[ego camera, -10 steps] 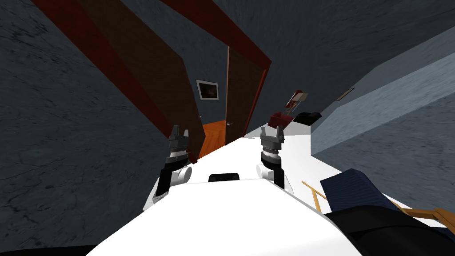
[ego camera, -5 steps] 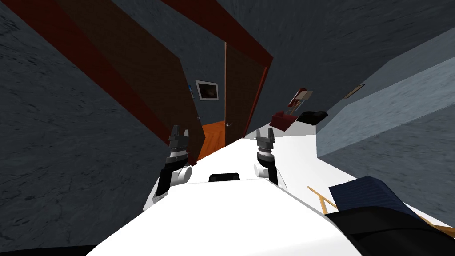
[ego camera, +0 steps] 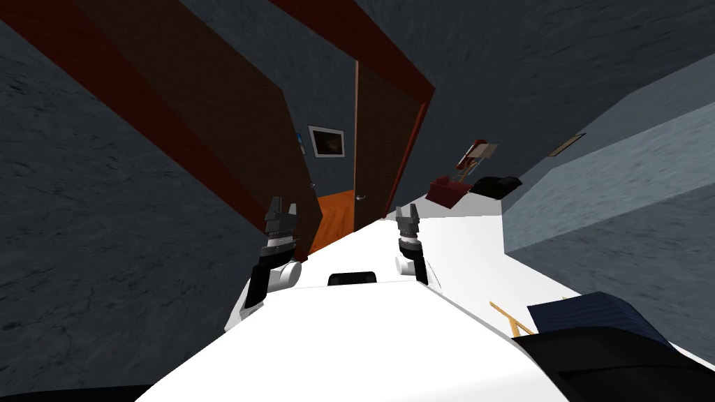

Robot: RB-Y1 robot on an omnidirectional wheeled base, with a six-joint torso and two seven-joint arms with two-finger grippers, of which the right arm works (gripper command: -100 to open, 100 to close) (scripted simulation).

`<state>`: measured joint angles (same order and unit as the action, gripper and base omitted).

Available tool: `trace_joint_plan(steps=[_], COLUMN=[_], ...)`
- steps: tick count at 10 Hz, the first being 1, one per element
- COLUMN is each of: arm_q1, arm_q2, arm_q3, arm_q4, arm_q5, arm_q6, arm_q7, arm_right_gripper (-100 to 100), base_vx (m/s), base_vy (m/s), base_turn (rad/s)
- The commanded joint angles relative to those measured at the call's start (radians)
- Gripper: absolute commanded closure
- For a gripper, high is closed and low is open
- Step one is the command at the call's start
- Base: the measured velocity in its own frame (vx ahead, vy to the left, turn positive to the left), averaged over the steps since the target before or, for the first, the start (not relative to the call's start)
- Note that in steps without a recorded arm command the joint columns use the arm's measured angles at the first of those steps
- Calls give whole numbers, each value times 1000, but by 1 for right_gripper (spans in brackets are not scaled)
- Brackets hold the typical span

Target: Push the door open

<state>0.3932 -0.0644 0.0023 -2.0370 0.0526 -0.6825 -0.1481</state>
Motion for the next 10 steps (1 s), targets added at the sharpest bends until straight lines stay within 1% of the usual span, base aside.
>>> trace_joint_plan(steps=[1,2,4,6,7,9,10], arm_q1=[-23,-23,-51,-82,-82,-113,-113], arm_q2=[-2,-2,-7,-11,-11,-15,-15], arm_q3=[5,5,8,12,12,17,17], arm_q4=[50,56,128,189,205,278,284], arm_q5=[10,10,22,35,35,48,48], arm_q6=[-3,-3,-12,-21,-21,-31,-31], arm_q7=[-6,-6,-13,-21,-21,-30,-30], arm_right_gripper=[-100,-100,-100,-100,-100,-100,-100], base_vx=[115,71,55,92,73,74,59], base_vy=[-36,-15,-20,-25,-34,-30,-31], base_turn=[37,10,28,43,18,32,17])
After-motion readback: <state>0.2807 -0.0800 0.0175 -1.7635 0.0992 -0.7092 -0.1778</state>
